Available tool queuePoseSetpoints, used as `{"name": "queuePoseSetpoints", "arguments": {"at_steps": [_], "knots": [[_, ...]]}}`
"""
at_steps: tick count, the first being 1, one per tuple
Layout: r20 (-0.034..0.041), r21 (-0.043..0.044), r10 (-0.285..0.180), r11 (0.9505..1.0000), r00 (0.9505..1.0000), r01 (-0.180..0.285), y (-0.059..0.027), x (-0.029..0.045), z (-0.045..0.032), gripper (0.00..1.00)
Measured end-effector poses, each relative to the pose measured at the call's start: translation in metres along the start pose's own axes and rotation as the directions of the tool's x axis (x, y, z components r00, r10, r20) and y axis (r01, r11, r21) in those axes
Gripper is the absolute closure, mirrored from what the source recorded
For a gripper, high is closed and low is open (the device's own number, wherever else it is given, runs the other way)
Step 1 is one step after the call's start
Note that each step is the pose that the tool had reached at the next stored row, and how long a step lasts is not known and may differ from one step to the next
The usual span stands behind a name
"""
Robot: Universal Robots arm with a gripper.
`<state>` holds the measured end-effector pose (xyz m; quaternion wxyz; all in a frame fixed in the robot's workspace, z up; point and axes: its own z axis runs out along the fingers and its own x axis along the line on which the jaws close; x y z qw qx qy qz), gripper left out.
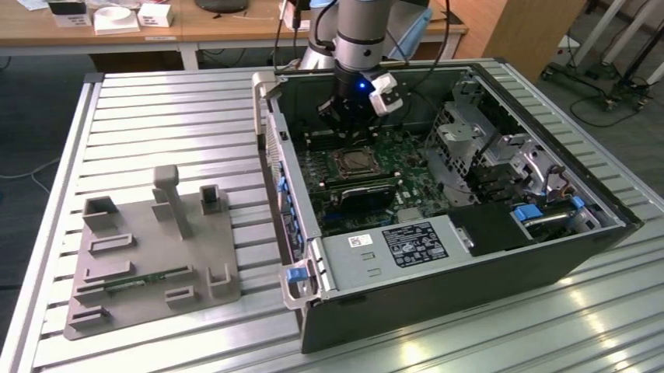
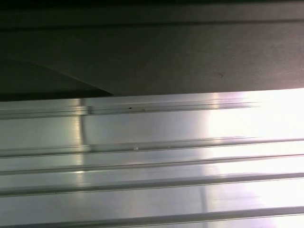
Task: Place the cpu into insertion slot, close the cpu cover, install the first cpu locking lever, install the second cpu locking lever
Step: 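Install the first cpu locking lever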
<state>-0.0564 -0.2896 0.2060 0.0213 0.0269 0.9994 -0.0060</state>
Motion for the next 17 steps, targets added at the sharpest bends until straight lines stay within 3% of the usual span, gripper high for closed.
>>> {"name": "queuePoseSetpoints", "arguments": {"at_steps": [17], "knots": [[0.0000,0.0001,0.000,1.0000,1.0000,0.000,0.0008,-0.0153,0.0009,0.90]]}}
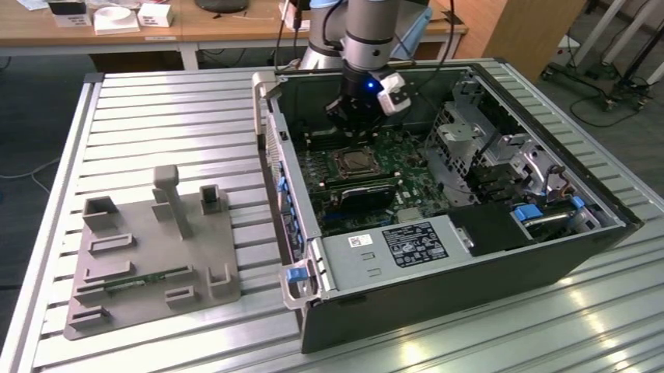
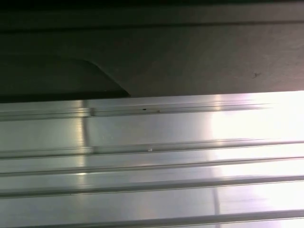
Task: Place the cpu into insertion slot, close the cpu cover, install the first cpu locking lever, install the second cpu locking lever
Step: 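Install the first cpu locking lever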
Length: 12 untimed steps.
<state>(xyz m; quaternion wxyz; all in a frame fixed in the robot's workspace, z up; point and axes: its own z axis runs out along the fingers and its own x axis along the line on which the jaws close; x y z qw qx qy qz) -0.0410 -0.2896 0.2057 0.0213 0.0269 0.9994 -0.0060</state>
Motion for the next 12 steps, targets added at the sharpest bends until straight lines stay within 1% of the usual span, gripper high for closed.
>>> {"name": "queuePoseSetpoints", "arguments": {"at_steps": [12], "knots": [[0.0000,0.0000,0.000,1.0000,1.0000,0.000,0.0008,-0.0078,0.0006,0.90]]}}
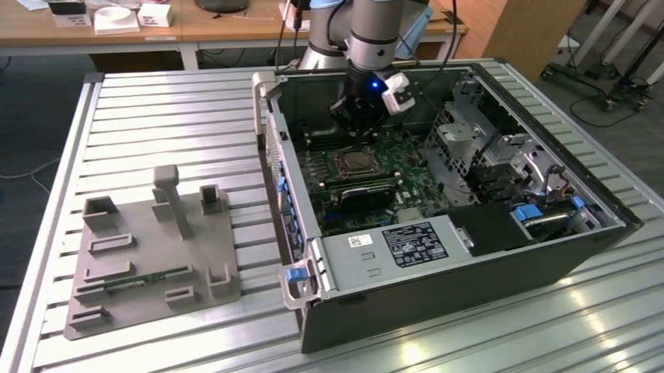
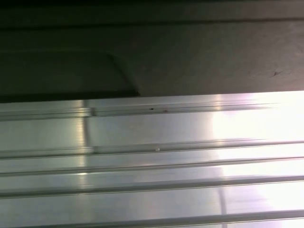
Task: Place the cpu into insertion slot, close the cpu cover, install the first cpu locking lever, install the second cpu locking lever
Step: 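Install the first cpu locking lever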
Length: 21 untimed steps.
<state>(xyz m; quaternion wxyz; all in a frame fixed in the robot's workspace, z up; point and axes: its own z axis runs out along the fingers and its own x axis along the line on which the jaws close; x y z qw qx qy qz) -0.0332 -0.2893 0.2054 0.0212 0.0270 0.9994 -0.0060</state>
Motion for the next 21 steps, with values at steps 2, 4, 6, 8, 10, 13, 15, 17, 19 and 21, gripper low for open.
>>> {"name": "queuePoseSetpoints", "arguments": {"at_steps": [2,4,6,8,10,13,15,17,19,21], "knots": [[0.0000,0.0001,0.000,1.0000,1.0000,0.000,0.0003,-0.0010,0.0000,0.90],[0.0001,-0.0001,0.000,1.0000,1.0000,0.000,0.0007,-0.0019,0.0002,0.90],[0.0000,0.0001,0.000,1.0000,1.0000,0.000,0.0010,-0.0023,0.0001,0.90],[0.0000,0.0003,-0.001,1.0000,1.0000,0.001,0.0011,-0.0025,0.0001,0.90],[-0.0001,0.0003,-0.002,1.0000,1.0000,0.002,0.0014,-0.0026,0.0001,0.90],[0.0000,0.0001,-0.005,1.0000,1.0000,0.005,0.0021,-0.0026,0.0002,0.90],[0.0000,-0.0001,-0.006,1.0000,1.0000,0.006,0.0026,-0.0026,0.0003,0.90],[0.0001,-0.0010,-0.006,1.0000,1.0000,0.006,0.0027,-0.0026,0.0004,0.90],[-0.0002,-0.0018,-0.006,1.0000,1.0000,0.006,0.0027,-0.0026,0.0003,0.90],[-0.0003,-0.0020,-0.006,1.0000,1.0000,0.006,0.0026,-0.0028,0.0004,0.90]]}}
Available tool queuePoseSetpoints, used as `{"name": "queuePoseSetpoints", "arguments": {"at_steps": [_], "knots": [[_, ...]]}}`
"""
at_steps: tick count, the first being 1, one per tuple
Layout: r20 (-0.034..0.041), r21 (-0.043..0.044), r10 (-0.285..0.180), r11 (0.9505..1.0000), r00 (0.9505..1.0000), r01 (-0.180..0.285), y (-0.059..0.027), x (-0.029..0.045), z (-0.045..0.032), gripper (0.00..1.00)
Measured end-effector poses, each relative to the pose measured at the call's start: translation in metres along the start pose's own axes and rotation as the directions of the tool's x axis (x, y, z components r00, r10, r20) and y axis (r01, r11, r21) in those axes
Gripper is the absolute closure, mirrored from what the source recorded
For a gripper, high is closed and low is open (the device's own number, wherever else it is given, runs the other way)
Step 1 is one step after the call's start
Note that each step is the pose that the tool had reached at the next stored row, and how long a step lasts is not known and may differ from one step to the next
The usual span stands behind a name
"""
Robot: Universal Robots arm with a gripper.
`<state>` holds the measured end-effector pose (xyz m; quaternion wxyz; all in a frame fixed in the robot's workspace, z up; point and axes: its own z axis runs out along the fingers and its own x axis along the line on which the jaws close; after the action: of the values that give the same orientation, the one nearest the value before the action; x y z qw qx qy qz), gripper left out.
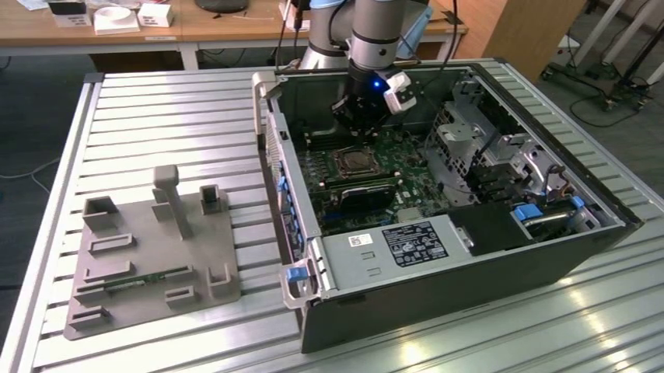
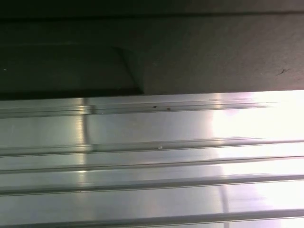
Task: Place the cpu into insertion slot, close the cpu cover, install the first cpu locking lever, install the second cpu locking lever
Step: 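Install the first cpu locking lever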
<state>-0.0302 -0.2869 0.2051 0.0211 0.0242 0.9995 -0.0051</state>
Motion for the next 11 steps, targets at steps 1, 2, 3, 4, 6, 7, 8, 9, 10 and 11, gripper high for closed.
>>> {"name": "queuePoseSetpoints", "arguments": {"at_steps": [1,2,3,4,6,7,8,9,10,11], "knots": [[0.0001,-0.0004,0.000,1.0000,1.0000,0.000,-0.0003,-0.0001,0.0001,0.90],[0.0004,-0.0009,0.000,1.0000,1.0000,0.000,-0.0007,-0.0003,0.0003,0.90],[0.0006,-0.0015,0.000,1.0000,1.0000,0.000,-0.0011,-0.0005,0.0005,0.90],[0.0005,-0.0012,0.000,1.0000,1.0000,0.000,-0.0017,-0.0006,0.0005,0.90],[-0.0001,-0.0011,0.000,1.0000,1.0000,0.000,-0.0028,-0.0006,0.0002,0.90],[-0.0003,-0.0020,0.000,1.0000,1.0000,0.000,-0.0032,-0.0006,0.0002,0.90],[-0.0004,-0.0027,0.000,1.0000,1.0000,0.000,-0.0037,-0.0007,0.0001,0.90],[-0.0006,-0.0028,0.000,1.0000,1.0000,0.000,-0.0040,-0.0007,0.0001,0.90],[-0.0009,-0.0035,0.000,1.0000,1.0000,0.000,-0.0049,-0.0008,0.0001,0.90],[-0.0013,-0.0057,0.000,1.0000,1.0000,0.000,-0.0060,-0.0010,0.0002,0.90]]}}
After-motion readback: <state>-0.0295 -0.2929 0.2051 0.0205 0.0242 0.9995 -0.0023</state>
